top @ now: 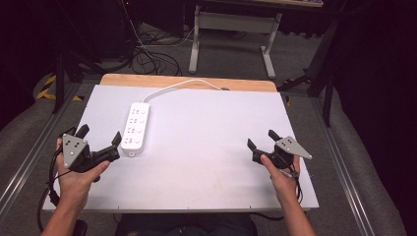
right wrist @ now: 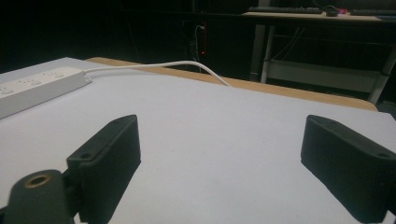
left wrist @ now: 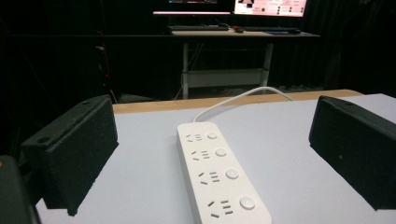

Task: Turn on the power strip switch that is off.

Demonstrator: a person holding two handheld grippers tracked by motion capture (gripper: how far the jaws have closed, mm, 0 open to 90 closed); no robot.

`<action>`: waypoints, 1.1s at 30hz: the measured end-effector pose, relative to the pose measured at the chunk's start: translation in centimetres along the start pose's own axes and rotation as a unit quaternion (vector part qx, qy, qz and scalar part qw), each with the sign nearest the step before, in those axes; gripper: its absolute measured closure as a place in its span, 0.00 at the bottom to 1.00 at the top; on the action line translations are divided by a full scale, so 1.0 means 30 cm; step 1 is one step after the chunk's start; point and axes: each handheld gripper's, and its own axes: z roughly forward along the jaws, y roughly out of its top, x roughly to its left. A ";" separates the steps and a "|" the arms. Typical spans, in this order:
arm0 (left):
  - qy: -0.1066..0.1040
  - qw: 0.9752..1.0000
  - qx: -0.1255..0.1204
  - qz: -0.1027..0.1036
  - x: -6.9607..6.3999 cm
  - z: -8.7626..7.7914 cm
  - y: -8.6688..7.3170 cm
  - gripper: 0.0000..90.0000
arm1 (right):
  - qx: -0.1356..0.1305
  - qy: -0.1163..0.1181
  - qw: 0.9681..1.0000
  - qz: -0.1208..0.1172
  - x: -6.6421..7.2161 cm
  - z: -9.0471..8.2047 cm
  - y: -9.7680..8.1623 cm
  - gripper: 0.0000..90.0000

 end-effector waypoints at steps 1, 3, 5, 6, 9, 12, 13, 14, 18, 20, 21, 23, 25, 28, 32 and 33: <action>0.003 1.000 0.000 -0.002 0.002 -0.003 -0.003 0.02 | -0.001 0.000 1.000 0.000 0.000 -0.001 0.000 0.14; 0.008 1.000 0.001 -0.002 0.006 -0.009 -0.006 0.02 | -0.002 0.000 1.000 0.000 0.001 -0.002 0.001 0.14; 0.013 1.000 -0.001 -0.002 0.011 -0.008 -0.009 0.03 | -0.002 0.001 1.000 0.000 0.001 -0.002 0.001 0.14; 0.013 1.000 -0.001 -0.002 0.011 -0.008 -0.009 0.03 | -0.002 0.001 1.000 0.000 0.001 -0.002 0.001 0.14; 0.012 1.000 0.004 -0.002 0.013 -0.005 -0.014 0.02 | -0.002 0.001 1.000 0.001 0.000 -0.002 0.001 0.12; 0.012 1.000 0.006 -0.002 0.018 -0.003 -0.018 0.03 | -0.004 0.002 1.000 0.003 0.000 -0.003 0.002 0.11; 0.012 1.000 0.007 -0.004 0.020 -0.002 -0.019 0.03 | -0.003 0.002 1.000 0.002 0.001 -0.003 0.002 0.10; 0.011 1.000 0.008 -0.004 0.022 -0.001 -0.020 0.03 | -0.004 0.002 1.000 0.002 0.001 -0.003 0.002 0.09; 0.006 1.000 0.013 -0.009 0.030 0.002 -0.025 0.04 | -0.007 0.008 1.000 -0.004 0.003 -0.004 0.002 0.03; 0.007 1.000 0.013 -0.010 0.033 0.001 -0.025 0.04 | -0.008 0.009 1.000 -0.008 0.005 -0.004 0.003 0.02; 0.007 1.000 0.013 -0.010 0.033 0.001 -0.025 0.04 | -0.008 0.009 1.000 -0.008 0.005 -0.004 0.003 0.02; 0.007 1.000 0.013 -0.012 0.033 0.002 -0.025 0.04 | -0.008 0.010 1.000 -0.008 0.004 -0.004 0.003 0.02; 0.007 1.000 0.013 -0.011 0.033 0.002 -0.025 0.04 | -0.009 0.010 1.000 -0.008 0.003 -0.005 0.003 0.02; 0.006 1.000 0.014 -0.010 0.032 0.003 -0.026 0.04 | -0.011 0.009 1.000 -0.007 0.002 -0.006 0.003 0.02; 0.005 1.000 0.014 -0.010 0.034 0.004 -0.027 0.04 | -0.009 0.009 1.000 -0.006 0.002 -0.005 0.003 0.02; 0.005 1.000 0.014 -0.010 0.035 0.005 -0.028 0.04 | -0.009 0.009 1.000 -0.007 0.002 -0.005 0.003 0.02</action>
